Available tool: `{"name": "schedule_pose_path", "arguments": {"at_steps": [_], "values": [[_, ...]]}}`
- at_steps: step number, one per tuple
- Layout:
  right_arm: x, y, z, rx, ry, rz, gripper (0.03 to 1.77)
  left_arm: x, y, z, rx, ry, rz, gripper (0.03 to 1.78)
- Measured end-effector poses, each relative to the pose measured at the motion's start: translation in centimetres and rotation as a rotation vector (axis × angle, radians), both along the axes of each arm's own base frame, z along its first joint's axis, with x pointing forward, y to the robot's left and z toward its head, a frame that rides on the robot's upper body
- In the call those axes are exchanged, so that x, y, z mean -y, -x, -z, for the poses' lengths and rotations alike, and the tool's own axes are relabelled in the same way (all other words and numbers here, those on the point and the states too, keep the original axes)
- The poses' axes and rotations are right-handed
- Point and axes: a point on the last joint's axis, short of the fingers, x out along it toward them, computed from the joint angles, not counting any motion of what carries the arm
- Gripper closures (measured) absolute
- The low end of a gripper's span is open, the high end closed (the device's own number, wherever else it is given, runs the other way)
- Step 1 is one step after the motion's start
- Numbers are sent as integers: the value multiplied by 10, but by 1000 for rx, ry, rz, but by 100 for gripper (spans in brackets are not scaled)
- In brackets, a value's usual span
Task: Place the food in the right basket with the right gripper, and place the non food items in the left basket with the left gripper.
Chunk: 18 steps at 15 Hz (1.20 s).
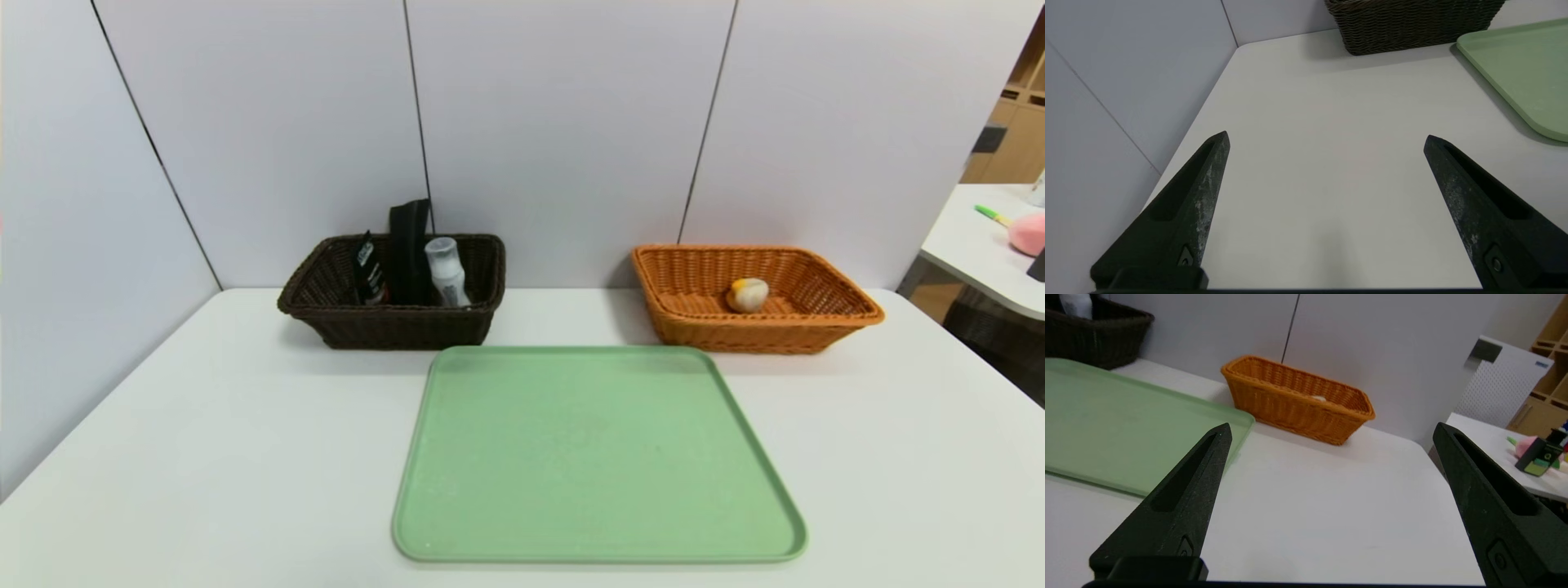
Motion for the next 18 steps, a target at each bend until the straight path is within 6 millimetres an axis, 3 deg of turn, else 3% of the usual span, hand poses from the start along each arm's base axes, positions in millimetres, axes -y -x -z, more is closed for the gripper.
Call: {"name": "schedule_pose_path", "arguments": {"at_steps": [2,4,6,14,18], "values": [[1,-3,15,-139,-17,55,10,1,-9,13,31,-15,38,12],[1,-3,18,-165,-19,42,10,1,-12,17,66,-13,57,12],[0,-3,20,-185,-49,-5,10,2,-14,29,-29,-2,88,12],[1,-3,23,-217,-262,12,10,2,-14,31,-50,97,87,12],[1,-3,23,-214,-280,28,10,1,-14,31,-48,128,60,12]]}}
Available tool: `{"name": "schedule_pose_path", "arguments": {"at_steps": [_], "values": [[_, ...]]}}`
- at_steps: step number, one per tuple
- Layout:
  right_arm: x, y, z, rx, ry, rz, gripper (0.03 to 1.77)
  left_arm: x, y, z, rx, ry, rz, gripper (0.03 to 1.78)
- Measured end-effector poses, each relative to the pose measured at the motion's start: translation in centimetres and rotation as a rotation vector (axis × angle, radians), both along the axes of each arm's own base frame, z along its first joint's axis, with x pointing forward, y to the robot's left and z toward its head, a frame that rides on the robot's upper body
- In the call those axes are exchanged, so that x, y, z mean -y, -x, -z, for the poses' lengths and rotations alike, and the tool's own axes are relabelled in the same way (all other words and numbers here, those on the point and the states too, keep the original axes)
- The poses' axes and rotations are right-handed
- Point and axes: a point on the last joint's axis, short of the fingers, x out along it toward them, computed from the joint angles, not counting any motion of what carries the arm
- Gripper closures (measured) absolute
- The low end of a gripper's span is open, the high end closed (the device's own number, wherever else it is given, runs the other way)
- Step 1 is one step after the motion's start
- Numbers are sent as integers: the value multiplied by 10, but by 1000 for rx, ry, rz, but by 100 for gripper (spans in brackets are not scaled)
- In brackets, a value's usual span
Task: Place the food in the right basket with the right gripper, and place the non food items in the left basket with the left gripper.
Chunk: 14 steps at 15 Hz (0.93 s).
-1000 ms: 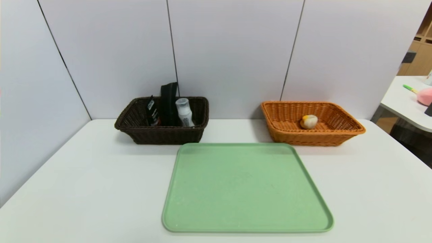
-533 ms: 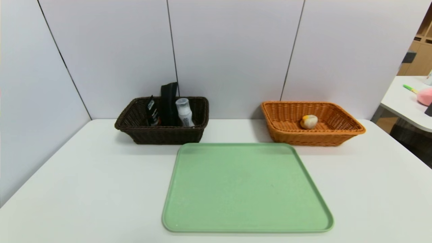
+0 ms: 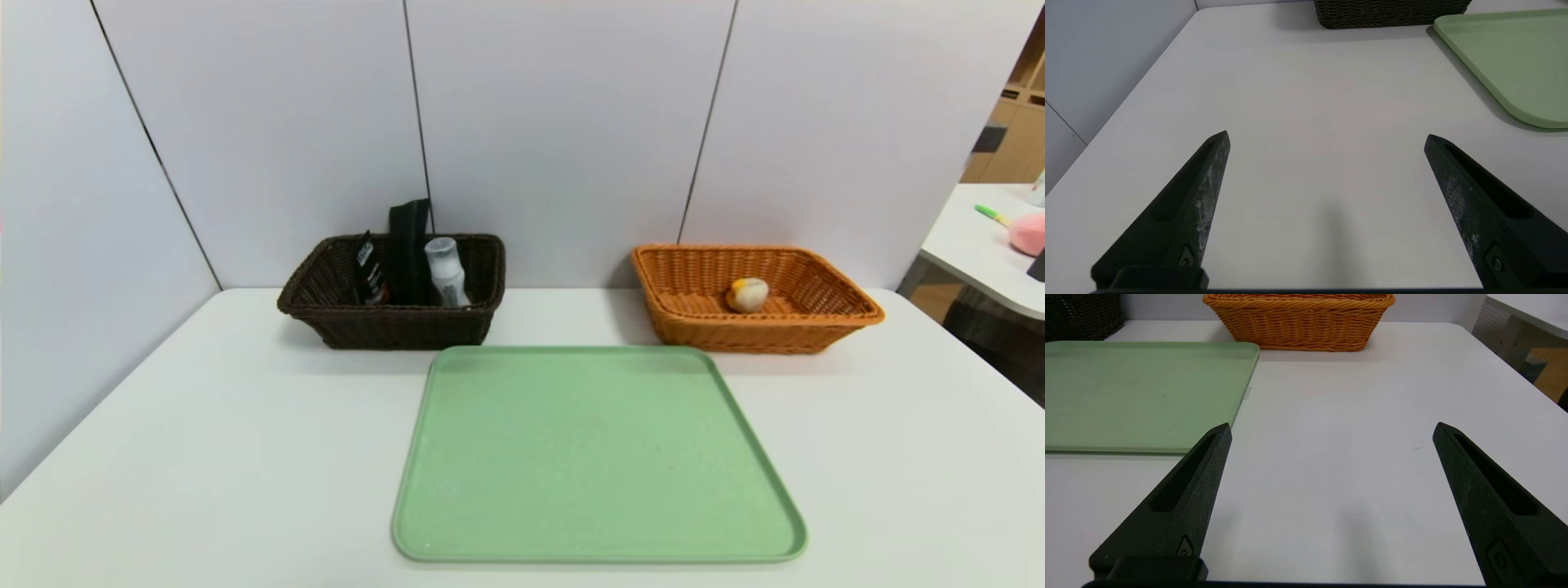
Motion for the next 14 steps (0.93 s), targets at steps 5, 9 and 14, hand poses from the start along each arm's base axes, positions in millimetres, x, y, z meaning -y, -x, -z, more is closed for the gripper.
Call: {"name": "schedule_pose_path", "arguments": {"at_steps": [5,9,14], "values": [[0,0,0,-1,-2,0,10,0,0,0,1,1,0,12],[0,0,0,-1,-3,0,10,0,0,0,1,0,0,12],[0,0,0,-2,-10,0,10,0,0,0,0,1,0,12]]}}
